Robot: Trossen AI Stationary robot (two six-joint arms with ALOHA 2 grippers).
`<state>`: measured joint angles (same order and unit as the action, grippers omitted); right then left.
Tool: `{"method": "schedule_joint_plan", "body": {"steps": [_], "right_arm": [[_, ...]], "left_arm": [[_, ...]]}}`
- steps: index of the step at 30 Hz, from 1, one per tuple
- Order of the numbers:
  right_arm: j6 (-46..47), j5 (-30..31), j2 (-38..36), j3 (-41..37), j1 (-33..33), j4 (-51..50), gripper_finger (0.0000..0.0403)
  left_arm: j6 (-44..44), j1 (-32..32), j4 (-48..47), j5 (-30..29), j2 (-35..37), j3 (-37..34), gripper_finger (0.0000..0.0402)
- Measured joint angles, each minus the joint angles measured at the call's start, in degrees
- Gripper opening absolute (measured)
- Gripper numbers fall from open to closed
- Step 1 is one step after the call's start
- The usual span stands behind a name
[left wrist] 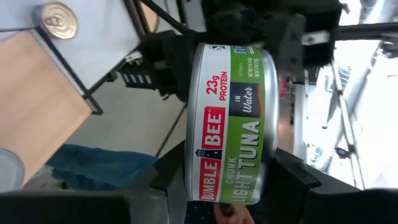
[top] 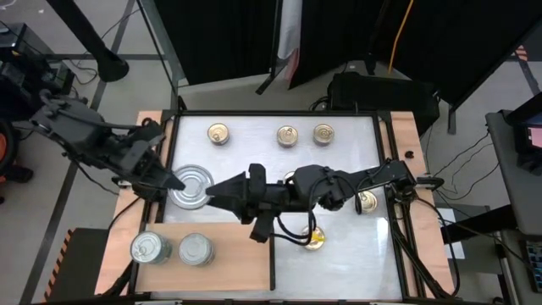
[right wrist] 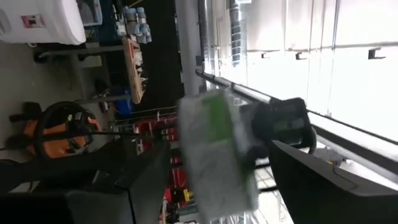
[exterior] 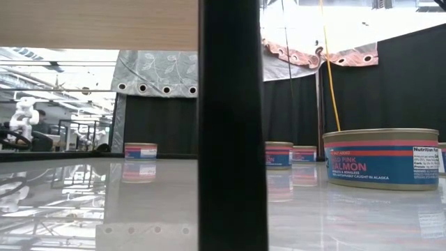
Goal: Stack canned seafood by type on shelf
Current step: Stack the green tuna can on top of the green tuna can on the shelf
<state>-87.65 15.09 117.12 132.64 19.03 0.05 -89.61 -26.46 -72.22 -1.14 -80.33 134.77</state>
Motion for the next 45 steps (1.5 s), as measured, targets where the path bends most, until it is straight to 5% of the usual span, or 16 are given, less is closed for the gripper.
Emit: {"method": "schedule_joint_plan", "body": {"steps": [7, 21, 37, 45], "right_arm": [[-0.16, -0.15, 0.00, 0.00, 0.00, -0.68, 0.0250], [-0.65, 1.40, 0.00, -0.05, -0.24, -2.25, 0.0128], [0.73, 4.38, 0.00, -0.07, -0.38, -2.34, 0.0133], [21.26, 10.57, -0.66, -0.07, -1.77, 3.87, 0.0133]], "left_arm": [[0.36, 2.21, -0.52, 0.66, -1.10, 0.01, 0.0160], [1.09, 4.81, -0.80, 1.71, -1.38, 0.05, 0.0160], [5.43, 5.60, -6.57, -5.56, 5.42, 0.03, 0.0213], [19.75, 7.52, -14.16, -14.00, 8.72, 0.01, 0.0217]]}}
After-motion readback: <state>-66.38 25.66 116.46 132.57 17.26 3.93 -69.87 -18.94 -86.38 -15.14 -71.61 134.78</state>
